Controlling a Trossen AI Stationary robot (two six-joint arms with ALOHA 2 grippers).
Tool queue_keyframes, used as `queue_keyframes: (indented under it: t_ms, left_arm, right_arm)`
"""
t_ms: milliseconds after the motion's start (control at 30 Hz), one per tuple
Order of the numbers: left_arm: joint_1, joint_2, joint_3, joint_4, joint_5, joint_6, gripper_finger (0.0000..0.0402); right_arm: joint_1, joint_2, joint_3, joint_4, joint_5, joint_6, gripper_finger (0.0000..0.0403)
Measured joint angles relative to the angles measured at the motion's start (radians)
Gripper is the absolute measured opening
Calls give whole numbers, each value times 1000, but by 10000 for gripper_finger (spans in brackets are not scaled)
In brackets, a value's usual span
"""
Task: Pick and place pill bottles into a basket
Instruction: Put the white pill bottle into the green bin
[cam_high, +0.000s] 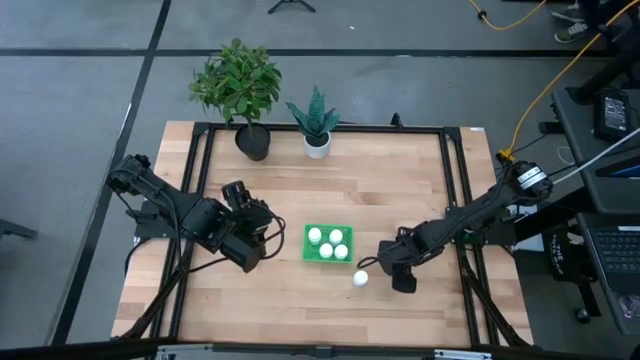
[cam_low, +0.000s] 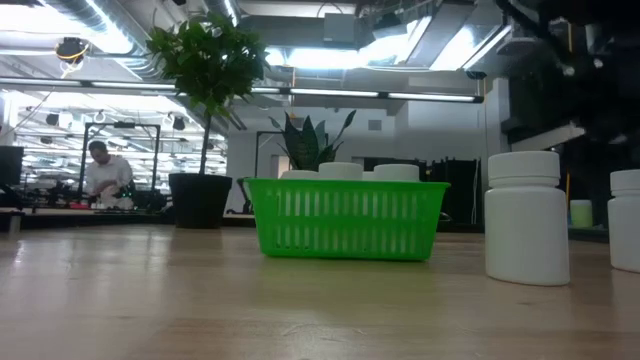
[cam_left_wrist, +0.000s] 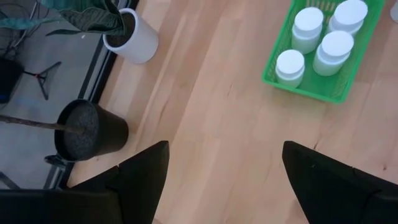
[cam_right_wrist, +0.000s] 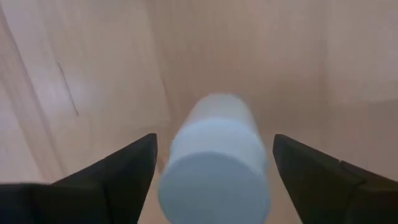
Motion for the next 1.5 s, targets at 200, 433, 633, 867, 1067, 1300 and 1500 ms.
queue_keyframes:
  t_ms: [200,433,633,867,1067,1300,1500]
  left_arm:
    - [0,0,0,1,3,2,307]
    - [0,0,0,1,3,10,307]
    - [0,0,0,1,2,4,306]
    - [0,0,0,1,3,2,306]
    - [0,0,0,2,2,3,306]
    - [0,1,0,18,-1,2,306]
    - [6,1,0,20,-23,2,306]
  right_arm:
    - [0,0,-8,7,-19,5,258]
    - [0,-1,18,27,-20,-34,180]
    - [0,-9,18,28,-21,-54,176]
    - [-29,-76,18,24,-4,-64,176]
    - [-81,-165,37,15,29,-102,175]
    - [-130,-198,142,10,60,-214,175]
    - [-181,-166,280,26,84,-370,175]
